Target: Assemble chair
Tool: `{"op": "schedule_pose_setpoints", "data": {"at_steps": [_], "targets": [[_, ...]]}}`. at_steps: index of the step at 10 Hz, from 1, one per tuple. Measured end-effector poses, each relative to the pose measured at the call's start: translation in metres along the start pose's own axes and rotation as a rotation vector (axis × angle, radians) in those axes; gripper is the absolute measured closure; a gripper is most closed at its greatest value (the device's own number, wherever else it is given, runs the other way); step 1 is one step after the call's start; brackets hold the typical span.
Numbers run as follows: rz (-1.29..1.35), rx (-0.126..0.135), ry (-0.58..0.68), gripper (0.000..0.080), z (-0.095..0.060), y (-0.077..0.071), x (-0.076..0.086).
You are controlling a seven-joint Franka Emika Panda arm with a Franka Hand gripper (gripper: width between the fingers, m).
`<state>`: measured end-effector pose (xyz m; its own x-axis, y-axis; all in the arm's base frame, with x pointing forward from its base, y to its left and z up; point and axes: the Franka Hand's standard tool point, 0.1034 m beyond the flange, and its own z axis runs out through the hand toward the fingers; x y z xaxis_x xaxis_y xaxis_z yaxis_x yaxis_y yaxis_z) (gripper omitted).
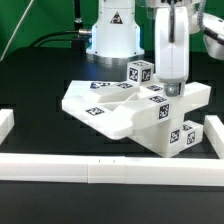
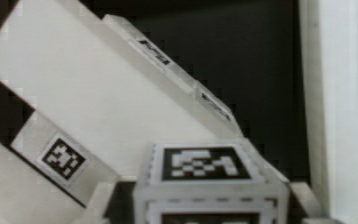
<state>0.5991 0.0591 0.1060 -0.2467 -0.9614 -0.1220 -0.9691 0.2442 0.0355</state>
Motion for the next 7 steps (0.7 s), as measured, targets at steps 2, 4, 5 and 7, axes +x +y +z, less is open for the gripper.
{"op": "schedule_pose_setpoints", "data": {"at_steps": [2,4,5,7], "targets": [[0.065,-0.002,-0.009,0.0533,0.0007,0.0006,-0.0017],[-0.022,-0.021,-0.012,0.022,-0.0008,0.0014,-0.002],[-0.072,-0.022,-0.013,0.022,-0.0014,0.001,-0.0024],[-0.211,-0.022,-0.013,0.0152,-0.0008,0.0016,-0.0023]]}}
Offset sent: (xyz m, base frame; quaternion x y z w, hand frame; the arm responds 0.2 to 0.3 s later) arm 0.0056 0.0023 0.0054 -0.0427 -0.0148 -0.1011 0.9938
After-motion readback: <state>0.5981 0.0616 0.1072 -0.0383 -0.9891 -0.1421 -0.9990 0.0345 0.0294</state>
